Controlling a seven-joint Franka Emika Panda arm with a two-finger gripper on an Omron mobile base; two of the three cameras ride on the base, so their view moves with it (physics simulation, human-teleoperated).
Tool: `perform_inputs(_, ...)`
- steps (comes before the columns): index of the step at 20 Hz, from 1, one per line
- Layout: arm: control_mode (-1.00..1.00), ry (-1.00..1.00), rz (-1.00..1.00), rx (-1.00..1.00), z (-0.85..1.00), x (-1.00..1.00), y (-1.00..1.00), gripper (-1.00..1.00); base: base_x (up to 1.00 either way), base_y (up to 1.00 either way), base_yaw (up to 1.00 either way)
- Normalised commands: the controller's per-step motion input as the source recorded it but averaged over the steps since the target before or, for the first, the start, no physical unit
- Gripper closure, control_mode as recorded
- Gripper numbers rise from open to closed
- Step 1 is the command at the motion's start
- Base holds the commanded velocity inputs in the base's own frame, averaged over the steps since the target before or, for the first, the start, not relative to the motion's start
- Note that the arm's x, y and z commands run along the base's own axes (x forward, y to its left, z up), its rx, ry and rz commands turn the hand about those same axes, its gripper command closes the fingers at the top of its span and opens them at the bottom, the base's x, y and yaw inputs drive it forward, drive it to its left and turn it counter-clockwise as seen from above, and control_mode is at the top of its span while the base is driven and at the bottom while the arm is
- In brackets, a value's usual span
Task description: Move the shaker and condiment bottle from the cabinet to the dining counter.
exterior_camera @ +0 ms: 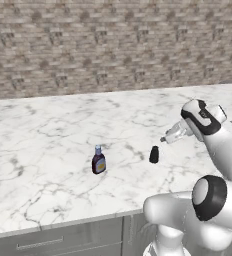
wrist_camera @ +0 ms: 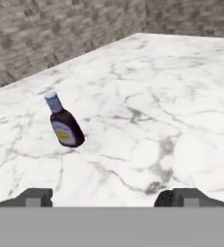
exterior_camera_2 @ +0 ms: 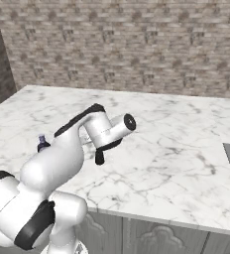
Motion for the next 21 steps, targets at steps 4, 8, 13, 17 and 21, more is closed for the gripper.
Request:
perform_inputs(4, -1.0, 0.14, 0.0, -0.01, 1.0, -0.23, 0.26, -1.0, 0.0, 0.0, 0.0)
perform_inputs(8, -1.0, 0.24, -0.02, -0.12, 1.0, -0.4, 0.3, -1.0, 0.0, 0.0, 0.0)
perform_inputs(13, -1.0, 0.33, -0.11, -0.23, 0.91, -0.55, 0.38, -1.0, 0.0, 0.0, 0.0)
perform_inputs(17, -1.0, 0.13, -0.19, -0.25, 0.24, -0.82, 0.41, -1.0, 0.0, 0.0, 0.0)
perform_inputs(21, -1.0, -0.12, -0.27, -0.12, 0.0, -0.91, 0.41, -1.0, 0.0, 0.0, 0.0)
